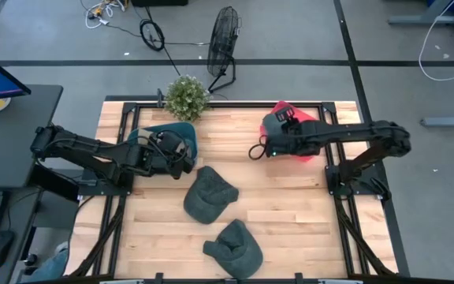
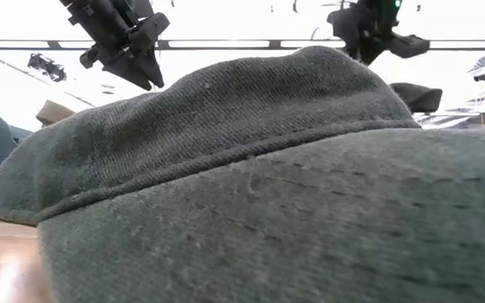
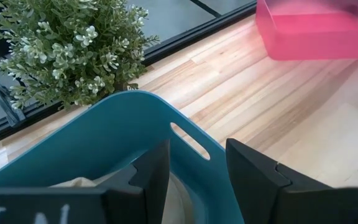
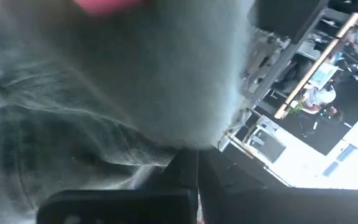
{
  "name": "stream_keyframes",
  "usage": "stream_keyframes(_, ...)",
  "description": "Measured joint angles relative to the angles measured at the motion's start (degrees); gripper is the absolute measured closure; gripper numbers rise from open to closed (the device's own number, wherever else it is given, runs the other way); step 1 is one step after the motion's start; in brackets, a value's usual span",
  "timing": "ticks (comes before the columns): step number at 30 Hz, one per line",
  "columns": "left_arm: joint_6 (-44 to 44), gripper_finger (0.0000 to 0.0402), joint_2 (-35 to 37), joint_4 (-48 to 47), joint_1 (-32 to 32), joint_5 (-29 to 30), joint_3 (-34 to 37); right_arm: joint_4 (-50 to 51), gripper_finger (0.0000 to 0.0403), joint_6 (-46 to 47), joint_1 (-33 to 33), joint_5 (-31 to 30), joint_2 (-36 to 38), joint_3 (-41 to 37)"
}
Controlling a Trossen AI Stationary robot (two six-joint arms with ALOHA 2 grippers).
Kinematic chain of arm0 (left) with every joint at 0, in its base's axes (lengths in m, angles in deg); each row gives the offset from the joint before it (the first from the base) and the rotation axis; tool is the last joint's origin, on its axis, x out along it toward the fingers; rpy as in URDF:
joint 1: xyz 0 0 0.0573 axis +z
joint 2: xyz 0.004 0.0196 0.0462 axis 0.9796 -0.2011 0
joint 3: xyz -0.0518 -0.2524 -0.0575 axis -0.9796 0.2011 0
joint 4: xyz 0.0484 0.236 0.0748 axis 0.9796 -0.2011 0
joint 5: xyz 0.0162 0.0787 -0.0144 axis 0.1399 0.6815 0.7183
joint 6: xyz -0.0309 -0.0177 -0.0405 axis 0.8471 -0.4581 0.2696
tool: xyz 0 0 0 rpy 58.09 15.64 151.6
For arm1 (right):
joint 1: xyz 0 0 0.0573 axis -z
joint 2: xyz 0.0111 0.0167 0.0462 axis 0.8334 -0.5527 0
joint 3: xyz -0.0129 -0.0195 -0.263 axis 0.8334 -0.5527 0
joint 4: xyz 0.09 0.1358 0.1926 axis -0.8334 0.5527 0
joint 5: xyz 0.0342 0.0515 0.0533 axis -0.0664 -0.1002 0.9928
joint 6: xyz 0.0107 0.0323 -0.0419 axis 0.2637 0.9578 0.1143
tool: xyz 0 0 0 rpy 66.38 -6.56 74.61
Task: Pick & Place hat
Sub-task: Put the top blue cap into the pink bin
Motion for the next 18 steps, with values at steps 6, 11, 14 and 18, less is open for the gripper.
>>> stream_keyframes(6,-0.04,0.0241,0.00,0.00,0.01,0.00,0.00,-7.97,0.0403,-9.83,6.65,0.22,2.52,-11.91)
stream_keyframes(11,-0.15,0.0241,0.00,0.00,0.00,0.00,0.00,-19.47,0.0403,-27.32,9.51,-1.29,3.16,-22.35)
stream_keyframes(14,-0.15,0.0241,0.00,0.00,0.01,0.00,0.00,-30.27,0.0403,-37.81,11.17,-5.74,3.16,-27.97)
stream_keyframes(18,0.04,0.0241,0.00,0.00,0.01,-0.01,0.00,-43.72,0.0403,-44.74,12.56,-5.62,3.16,-34.46)
